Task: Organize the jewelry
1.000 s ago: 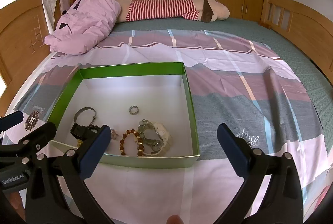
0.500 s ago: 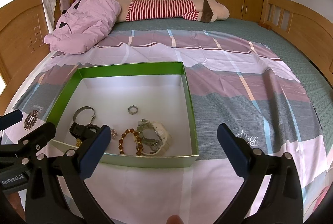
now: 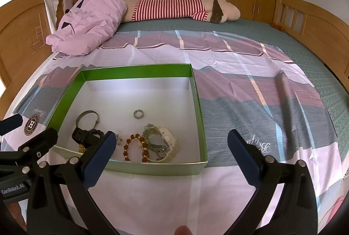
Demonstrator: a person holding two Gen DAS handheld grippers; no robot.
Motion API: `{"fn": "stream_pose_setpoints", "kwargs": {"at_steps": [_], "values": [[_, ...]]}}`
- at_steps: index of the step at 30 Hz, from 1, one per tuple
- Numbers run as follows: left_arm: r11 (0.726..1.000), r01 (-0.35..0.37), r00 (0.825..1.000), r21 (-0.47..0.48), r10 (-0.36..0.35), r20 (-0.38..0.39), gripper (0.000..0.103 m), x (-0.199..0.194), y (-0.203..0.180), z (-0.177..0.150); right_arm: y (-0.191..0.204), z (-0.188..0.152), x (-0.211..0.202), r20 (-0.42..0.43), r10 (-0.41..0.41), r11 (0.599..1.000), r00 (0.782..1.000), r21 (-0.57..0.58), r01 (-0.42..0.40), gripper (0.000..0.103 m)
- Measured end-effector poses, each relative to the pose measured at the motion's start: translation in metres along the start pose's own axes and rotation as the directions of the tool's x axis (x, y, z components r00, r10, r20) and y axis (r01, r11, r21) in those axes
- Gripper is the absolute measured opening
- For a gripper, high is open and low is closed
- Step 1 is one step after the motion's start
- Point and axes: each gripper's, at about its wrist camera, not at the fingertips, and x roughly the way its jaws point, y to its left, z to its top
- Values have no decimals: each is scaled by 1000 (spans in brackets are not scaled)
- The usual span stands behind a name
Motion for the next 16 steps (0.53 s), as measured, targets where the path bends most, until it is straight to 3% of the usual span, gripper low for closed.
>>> {"fn": "stream_pose_setpoints", "kwargs": {"at_steps": [16], "values": [[1000,18,1000,22,-17,-11,101,3,3,0,-3,-2,2,-2,-6,1000,1000,-7,6,102]]}}
